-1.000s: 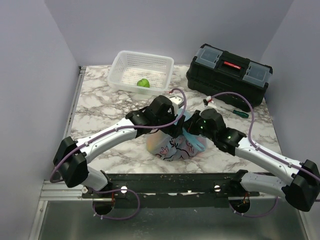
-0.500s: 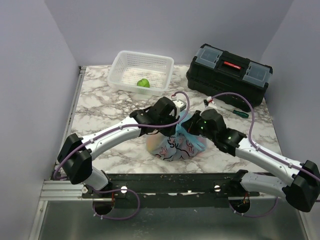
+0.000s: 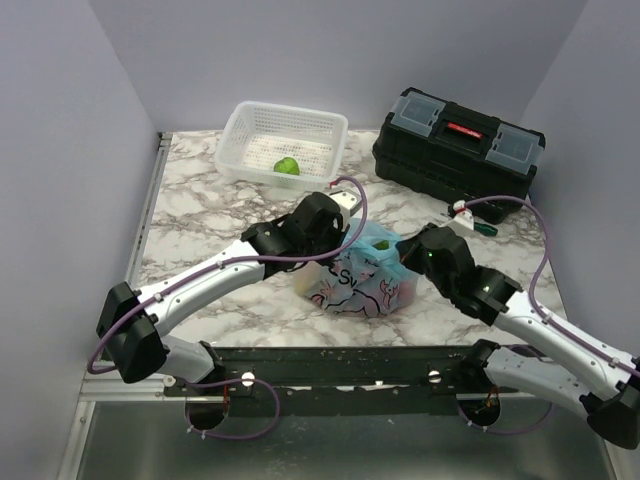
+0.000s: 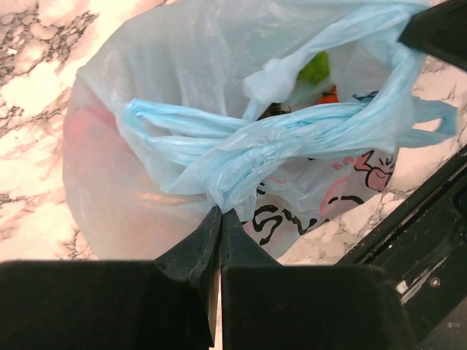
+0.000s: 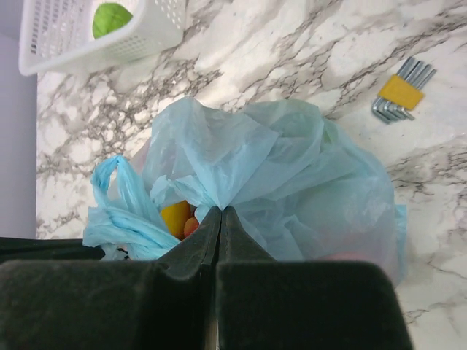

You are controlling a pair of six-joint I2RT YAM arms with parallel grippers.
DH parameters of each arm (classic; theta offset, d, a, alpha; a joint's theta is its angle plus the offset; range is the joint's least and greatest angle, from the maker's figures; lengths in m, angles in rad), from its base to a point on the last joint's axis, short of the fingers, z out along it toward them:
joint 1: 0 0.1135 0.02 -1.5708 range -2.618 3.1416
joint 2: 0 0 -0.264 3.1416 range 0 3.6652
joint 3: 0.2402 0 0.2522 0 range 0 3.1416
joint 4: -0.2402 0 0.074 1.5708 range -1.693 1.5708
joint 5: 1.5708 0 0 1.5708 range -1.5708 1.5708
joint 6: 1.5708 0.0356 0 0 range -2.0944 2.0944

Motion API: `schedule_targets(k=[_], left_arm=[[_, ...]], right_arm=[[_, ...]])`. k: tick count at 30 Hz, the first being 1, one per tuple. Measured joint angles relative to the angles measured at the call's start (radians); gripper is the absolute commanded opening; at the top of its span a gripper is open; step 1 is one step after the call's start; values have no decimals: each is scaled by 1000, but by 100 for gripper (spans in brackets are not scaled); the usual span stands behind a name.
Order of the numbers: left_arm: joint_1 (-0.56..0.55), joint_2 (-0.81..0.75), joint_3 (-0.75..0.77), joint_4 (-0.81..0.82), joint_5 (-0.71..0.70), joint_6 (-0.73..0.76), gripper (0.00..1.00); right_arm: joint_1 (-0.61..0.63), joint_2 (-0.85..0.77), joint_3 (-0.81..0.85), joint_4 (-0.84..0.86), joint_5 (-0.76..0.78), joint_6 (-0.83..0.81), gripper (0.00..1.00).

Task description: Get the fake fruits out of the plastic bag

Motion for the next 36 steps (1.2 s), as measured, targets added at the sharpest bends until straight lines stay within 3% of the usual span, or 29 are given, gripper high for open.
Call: schedule_targets(k=[7,12,15,21,25,30,36], left_arm=[[-1,-14,0,6,-39,13,0],[-1,-14,0,7,-42,14,0],[-1,-14,0,6,-45,14,0],[-1,-14,0,6,-48,14,0],[-1,-14,0,6,-49,15,0],[-1,-14,0,6,-52,17,0],[-1,-14,0,6,-68,21,0]], right_arm=[[0,-72,0,-53,53,-40,1],[0,-71,9,-63,43,-127,18],[0,-67,48,-77,18,-199,23],[0,-56,135,-68,-141,-390,45],[0,-12,171,-25,-307,-489,45],[0,106,205,-22,-367,-541,41],[0,198,216,-53,-398,-593,53]])
